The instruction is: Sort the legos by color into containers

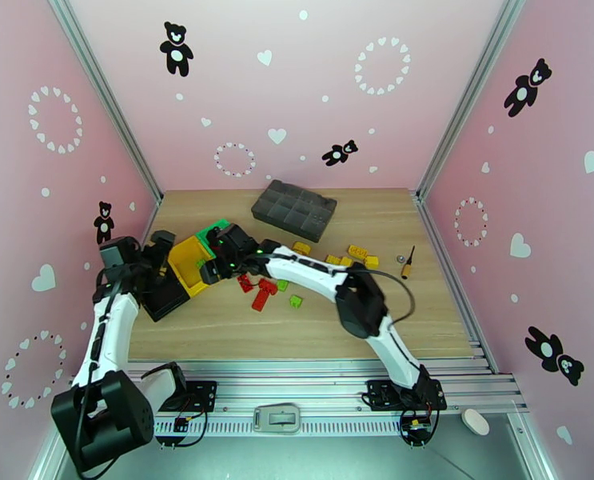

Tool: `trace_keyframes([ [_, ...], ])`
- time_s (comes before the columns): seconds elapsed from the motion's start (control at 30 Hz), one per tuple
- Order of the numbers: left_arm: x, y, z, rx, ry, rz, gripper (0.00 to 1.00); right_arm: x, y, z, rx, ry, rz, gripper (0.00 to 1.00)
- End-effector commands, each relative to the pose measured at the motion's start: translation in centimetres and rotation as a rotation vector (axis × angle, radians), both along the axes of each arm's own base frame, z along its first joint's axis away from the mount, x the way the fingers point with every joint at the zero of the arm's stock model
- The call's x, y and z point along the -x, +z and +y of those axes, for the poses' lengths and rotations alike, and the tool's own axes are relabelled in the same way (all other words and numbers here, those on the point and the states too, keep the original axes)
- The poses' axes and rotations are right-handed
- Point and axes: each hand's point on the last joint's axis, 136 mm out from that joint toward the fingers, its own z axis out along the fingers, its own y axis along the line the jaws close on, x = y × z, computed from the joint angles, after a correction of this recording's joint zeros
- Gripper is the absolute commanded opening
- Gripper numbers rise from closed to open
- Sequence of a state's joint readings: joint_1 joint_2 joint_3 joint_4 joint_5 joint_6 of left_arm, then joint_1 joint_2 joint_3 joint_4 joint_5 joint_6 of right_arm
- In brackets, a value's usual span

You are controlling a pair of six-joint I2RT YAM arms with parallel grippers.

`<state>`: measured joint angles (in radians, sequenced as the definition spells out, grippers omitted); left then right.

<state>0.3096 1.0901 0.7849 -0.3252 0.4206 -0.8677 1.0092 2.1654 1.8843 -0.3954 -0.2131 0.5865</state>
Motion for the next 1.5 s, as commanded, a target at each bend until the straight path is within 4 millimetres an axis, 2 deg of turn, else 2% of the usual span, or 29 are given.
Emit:
trace_keyframes([
  [0.0,0.3,-0.8,-3.5,-0.071,-0.109,0.028,0.94,-0.3,1.8,-4.5,0.090,-0.050,-0.111,0.72],
  [0.13,0.7,-2.1,-8.5,-0.159,-0.237,0.071,0.92,0.1,-0.4,-10.9,0.256,-0.106,-0.133,0.72],
  [0.27,1.4,-4.0,-12.9,-0.229,-0.347,0.114,0.91,0.7,-3.6,-17.3,0.408,-0.145,-0.091,0.72],
  [0.37,1.9,-5.0,-15.8,-0.252,-0.415,0.125,0.90,1.7,-6.1,-21.1,0.529,-0.149,-0.070,0.72],
  [0.5,2.5,-6.3,-18.5,-0.271,-0.465,0.141,0.91,2.9,-8.6,-24.5,0.648,-0.156,-0.054,0.73],
  [0.63,3.3,-7.8,-20.3,-0.284,-0.504,0.162,0.91,3.6,-10.2,-25.4,0.674,-0.149,-0.030,0.73],
  [0.7,3.7,-8.4,-20.5,-0.286,-0.508,0.173,0.91,3.7,-10.7,-25.3,0.677,-0.145,-0.024,0.73],
  [0.83,4.3,-9.0,-20.2,-0.280,-0.497,0.180,0.91,3.6,-11.7,-25.0,0.683,-0.134,-0.011,0.69],
  [1.03,4.7,-8.4,-19.3,-0.306,-0.473,0.172,0.92,3.0,-12.6,-24.4,0.681,-0.124,0.005,0.63],
  [1.47,4.9,-9.2,-18.7,-0.319,-0.462,0.191,0.94,1.7,-13.4,-23.3,0.655,-0.125,0.023,0.55],
])
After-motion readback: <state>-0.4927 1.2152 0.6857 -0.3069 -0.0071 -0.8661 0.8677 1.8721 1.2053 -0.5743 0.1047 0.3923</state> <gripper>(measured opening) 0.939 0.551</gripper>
